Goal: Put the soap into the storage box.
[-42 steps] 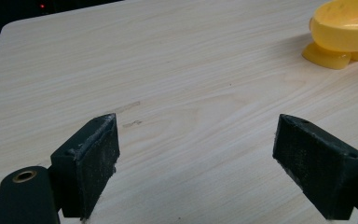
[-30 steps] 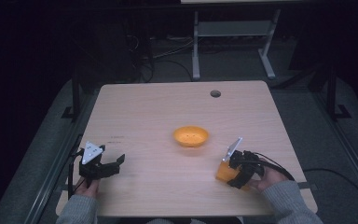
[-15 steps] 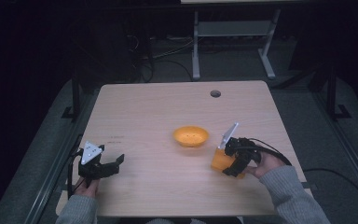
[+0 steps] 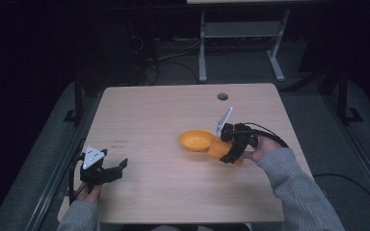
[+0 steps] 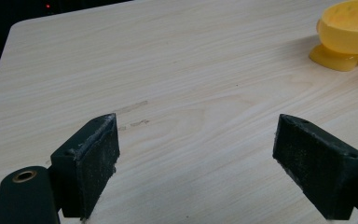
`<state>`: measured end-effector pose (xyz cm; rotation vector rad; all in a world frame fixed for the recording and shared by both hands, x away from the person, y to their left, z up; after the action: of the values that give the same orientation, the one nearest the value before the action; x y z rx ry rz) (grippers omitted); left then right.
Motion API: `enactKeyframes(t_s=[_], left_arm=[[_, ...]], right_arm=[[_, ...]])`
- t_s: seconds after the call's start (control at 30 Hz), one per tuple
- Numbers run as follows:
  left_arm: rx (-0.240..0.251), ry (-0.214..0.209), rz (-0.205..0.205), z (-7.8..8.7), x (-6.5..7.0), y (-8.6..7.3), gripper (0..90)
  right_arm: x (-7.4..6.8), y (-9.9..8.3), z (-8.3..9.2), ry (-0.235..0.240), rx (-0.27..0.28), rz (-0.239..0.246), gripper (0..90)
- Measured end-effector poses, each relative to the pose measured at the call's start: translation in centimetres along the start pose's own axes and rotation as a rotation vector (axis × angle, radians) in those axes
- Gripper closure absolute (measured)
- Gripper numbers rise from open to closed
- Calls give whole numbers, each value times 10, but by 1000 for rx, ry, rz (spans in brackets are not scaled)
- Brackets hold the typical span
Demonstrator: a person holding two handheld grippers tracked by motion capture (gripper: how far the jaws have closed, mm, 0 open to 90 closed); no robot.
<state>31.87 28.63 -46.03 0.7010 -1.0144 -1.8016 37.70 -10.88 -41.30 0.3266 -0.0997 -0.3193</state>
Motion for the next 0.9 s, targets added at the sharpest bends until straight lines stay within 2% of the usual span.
enactKeyframes(t_s=[0.27, 0.4, 0.53, 0.9], left_arm=[[-6, 0, -2, 0, 0, -1, 136], [-6, 0, -4, 0, 0, 0, 136], [-4, 2, 0, 0, -1, -1, 136], [1, -4, 2, -2, 1, -1, 136]], right_arm=[[15, 30, 4, 14, 10, 65, 212], [20, 40, 1, 24, -6, 80, 212], [25, 49, -1, 44, 9, 85, 212], [35, 73, -11, 30, -4, 142, 212]])
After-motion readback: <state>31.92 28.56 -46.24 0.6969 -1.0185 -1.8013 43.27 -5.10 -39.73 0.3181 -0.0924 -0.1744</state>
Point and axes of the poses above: each handheld gripper's, and its own axes: z roughly backward along the jaws, y roughly out of its top, x roughly to its right, the point moved 5 cm from there along -z, roughly forward along the jaws
